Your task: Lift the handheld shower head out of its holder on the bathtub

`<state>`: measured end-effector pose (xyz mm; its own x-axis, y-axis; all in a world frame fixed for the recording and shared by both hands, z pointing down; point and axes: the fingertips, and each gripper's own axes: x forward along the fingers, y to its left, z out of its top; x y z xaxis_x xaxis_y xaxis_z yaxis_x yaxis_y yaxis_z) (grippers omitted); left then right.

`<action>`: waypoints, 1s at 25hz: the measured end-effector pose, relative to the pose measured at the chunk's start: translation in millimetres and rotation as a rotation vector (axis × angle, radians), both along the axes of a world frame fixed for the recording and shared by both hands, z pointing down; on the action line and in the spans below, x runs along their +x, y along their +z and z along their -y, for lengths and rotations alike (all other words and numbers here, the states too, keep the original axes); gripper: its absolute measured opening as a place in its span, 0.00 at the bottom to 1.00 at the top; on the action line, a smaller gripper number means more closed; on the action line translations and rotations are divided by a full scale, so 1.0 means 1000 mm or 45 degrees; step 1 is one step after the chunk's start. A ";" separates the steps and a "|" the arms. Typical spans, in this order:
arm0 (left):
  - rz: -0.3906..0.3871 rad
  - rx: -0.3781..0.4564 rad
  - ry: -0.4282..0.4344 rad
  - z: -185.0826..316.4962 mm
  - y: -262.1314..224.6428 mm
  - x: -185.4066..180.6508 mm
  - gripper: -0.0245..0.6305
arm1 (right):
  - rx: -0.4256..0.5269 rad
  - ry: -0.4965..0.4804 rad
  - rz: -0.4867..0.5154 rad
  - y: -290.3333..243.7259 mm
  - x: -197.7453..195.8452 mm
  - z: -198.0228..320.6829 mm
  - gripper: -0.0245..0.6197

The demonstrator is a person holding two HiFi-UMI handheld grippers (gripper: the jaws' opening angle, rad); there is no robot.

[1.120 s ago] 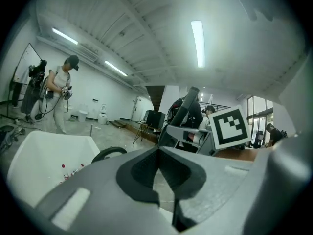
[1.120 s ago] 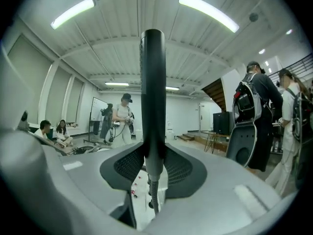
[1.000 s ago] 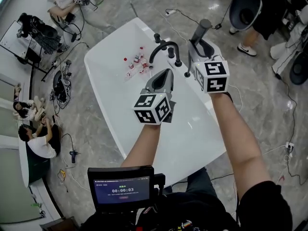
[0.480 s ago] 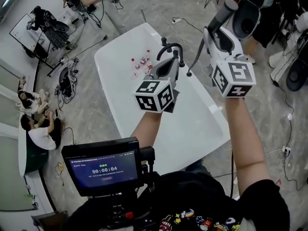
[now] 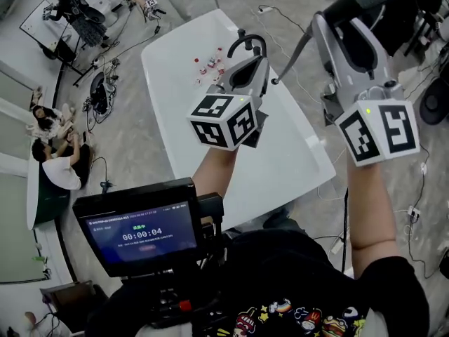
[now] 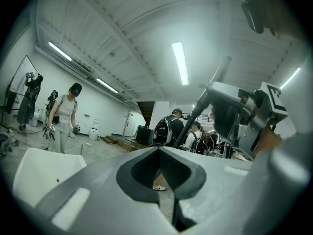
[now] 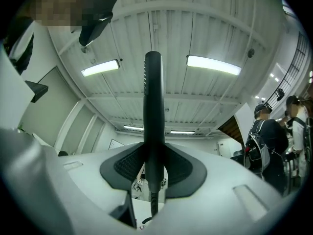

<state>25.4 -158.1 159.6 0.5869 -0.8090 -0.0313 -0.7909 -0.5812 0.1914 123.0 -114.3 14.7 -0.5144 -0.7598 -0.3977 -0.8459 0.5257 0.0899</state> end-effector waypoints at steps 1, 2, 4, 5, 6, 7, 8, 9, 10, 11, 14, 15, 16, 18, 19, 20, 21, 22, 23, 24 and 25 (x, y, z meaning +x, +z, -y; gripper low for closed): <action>-0.002 0.003 0.005 -0.005 0.001 0.002 0.04 | 0.002 -0.003 -0.002 0.001 0.000 -0.008 0.27; 0.003 0.006 0.012 -0.012 0.002 0.003 0.04 | 0.000 -0.001 -0.006 0.002 0.000 -0.017 0.27; 0.031 0.022 0.026 -0.029 -0.002 0.002 0.04 | -0.017 0.011 -0.011 0.005 -0.002 -0.036 0.27; 0.042 0.034 0.033 -0.039 -0.007 0.001 0.04 | -0.028 0.022 -0.011 0.005 -0.003 -0.047 0.27; 0.045 0.043 0.044 -0.050 -0.013 0.000 0.04 | -0.041 0.038 -0.009 0.005 -0.004 -0.058 0.27; 0.045 0.046 0.057 -0.061 -0.017 -0.001 0.04 | -0.057 0.056 -0.002 0.007 -0.005 -0.068 0.27; 0.045 0.043 0.070 -0.072 -0.018 -0.003 0.04 | -0.080 0.070 0.010 0.012 -0.007 -0.078 0.27; 0.045 0.037 0.083 -0.084 -0.017 -0.005 0.04 | -0.106 0.080 0.024 0.019 -0.008 -0.088 0.27; 0.043 0.029 0.093 -0.096 -0.014 -0.008 0.04 | -0.130 0.085 0.035 0.026 -0.011 -0.098 0.27; 0.040 0.022 0.099 -0.108 -0.011 -0.011 0.04 | -0.150 0.088 0.039 0.033 -0.014 -0.109 0.27; 0.045 -0.007 0.107 -0.135 0.002 -0.023 0.04 | -0.194 0.101 0.043 0.053 -0.024 -0.130 0.27; 0.053 -0.021 0.108 -0.142 0.009 -0.027 0.04 | -0.208 0.107 0.044 0.060 -0.027 -0.135 0.27; 0.062 -0.035 0.108 -0.147 0.016 -0.031 0.04 | -0.220 0.109 0.044 0.065 -0.029 -0.138 0.27; 0.076 -0.057 0.102 -0.153 0.027 -0.035 0.04 | -0.241 0.105 0.045 0.075 -0.033 -0.142 0.27; 0.078 -0.064 0.098 -0.154 0.030 -0.035 0.04 | -0.252 0.101 0.044 0.079 -0.033 -0.143 0.27; 0.078 -0.069 0.096 -0.154 0.033 -0.035 0.04 | -0.262 0.099 0.041 0.082 -0.034 -0.143 0.27; 0.075 -0.072 0.097 -0.153 0.035 -0.035 0.04 | -0.269 0.100 0.035 0.084 -0.034 -0.142 0.27; 0.070 -0.077 0.098 -0.153 0.037 -0.035 0.04 | -0.272 0.106 0.028 0.085 -0.035 -0.142 0.27; 0.066 -0.081 0.100 -0.153 0.037 -0.036 0.04 | -0.270 0.114 0.023 0.086 -0.037 -0.143 0.27; 0.063 -0.083 0.101 -0.153 0.037 -0.039 0.04 | -0.264 0.124 0.021 0.085 -0.039 -0.143 0.27; 0.062 -0.082 0.102 -0.152 0.036 -0.041 0.04 | -0.257 0.133 0.024 0.084 -0.040 -0.143 0.27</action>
<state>-15.3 -5.8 195.6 0.6492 -0.7590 0.0491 -0.7518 -0.6306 0.1927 83.0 29.2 98.3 -0.4226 -0.8738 -0.2408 -0.8973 0.4407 -0.0246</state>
